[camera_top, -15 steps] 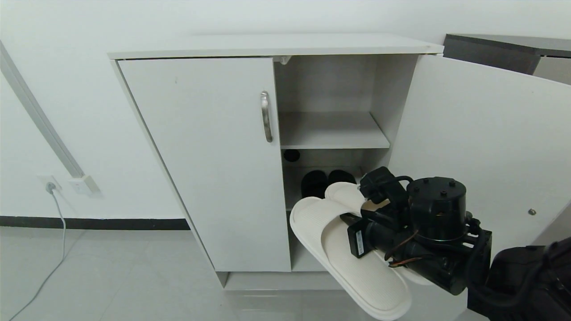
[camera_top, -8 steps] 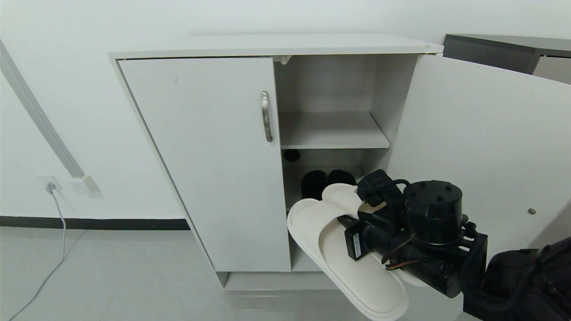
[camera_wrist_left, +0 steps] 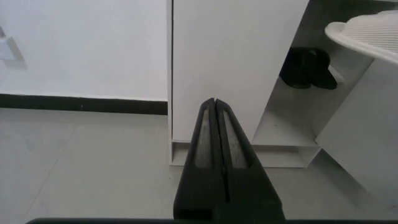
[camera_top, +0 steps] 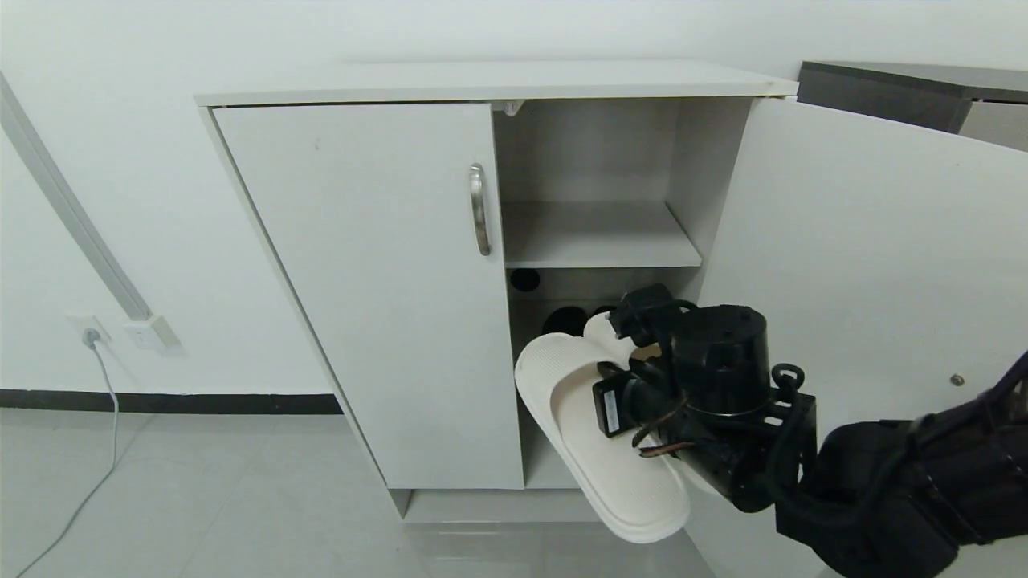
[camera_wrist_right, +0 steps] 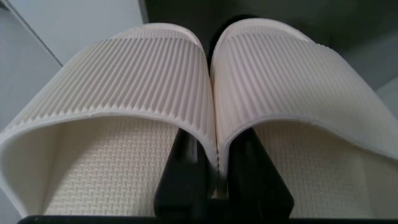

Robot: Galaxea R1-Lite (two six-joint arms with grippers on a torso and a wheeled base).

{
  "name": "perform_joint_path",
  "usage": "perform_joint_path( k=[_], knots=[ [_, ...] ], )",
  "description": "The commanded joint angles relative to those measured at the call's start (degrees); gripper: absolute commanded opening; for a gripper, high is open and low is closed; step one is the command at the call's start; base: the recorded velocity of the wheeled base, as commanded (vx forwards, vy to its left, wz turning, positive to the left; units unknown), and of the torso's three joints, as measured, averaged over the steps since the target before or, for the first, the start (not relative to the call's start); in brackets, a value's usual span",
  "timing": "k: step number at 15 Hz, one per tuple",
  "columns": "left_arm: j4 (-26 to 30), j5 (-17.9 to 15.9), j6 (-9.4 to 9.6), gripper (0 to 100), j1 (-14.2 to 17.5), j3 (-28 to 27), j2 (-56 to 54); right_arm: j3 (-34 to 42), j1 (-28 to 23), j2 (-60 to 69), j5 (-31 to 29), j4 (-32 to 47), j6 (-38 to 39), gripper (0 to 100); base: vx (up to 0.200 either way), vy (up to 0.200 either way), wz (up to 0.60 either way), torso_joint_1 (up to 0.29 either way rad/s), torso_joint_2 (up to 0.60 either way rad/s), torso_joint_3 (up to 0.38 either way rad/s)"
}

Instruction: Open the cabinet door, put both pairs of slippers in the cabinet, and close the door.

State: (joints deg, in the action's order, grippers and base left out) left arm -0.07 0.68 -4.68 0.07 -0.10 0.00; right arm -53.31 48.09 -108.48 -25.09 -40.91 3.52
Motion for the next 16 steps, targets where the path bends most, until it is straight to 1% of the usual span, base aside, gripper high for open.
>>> perform_joint_path(
  k=[1,2,4,5,6,7,13,16],
  knots=[
    [0.0,0.0,-0.06,0,0.0,0.0,0.1,-10.5,1.3,-0.9,-5.8,11.4,4.4,0,0.0,0.0,0.0,0.0,0.0,0.0],
    [0.0,0.0,0.02,0,0.0,0.0,0.1,-16.4,1.6,-0.9,-10.9,19.2,6.7,0,0.0,0.0,0.0,0.0,0.0,0.0],
    [0.0,0.0,0.02,0,0.0,0.0,0.1,-24.4,2.4,-1.1,-13.1,28.2,10.6,0,0.0,0.0,0.0,0.0,0.0,0.0],
    [0.0,0.0,-0.06,0,0.0,0.0,0.1,-27.6,2.4,-1.2,-15.3,31.1,10.8,0,0.0,0.0,0.0,0.0,0.0,0.0],
    [0.0,0.0,0.02,0,0.0,0.0,0.1,-29.6,2.4,-1.7,-16.8,31.2,10.5,0,0.0,0.0,0.0,0.0,0.0,0.0],
    [0.0,0.0,0.02,0,0.0,0.0,0.1,-30.6,2.4,-2.2,-17.2,31.2,9.7,0,0.0,0.0,0.0,0.0,0.0,0.0],
    [0.0,0.0,0.02,0,0.0,0.0,0.1,-31.9,1.8,-3.6,-17.5,30.3,8.5,0,0.0,0.0,0.0,0.0,0.0,0.0],
    [0.0,-0.2,0.11,0,0.0,0.0,0.1,-32.4,1.3,-3.5,-17.5,30.3,8.3,0,0.2,0.0,0.0,-0.001,0.0,0.002]
  ],
)
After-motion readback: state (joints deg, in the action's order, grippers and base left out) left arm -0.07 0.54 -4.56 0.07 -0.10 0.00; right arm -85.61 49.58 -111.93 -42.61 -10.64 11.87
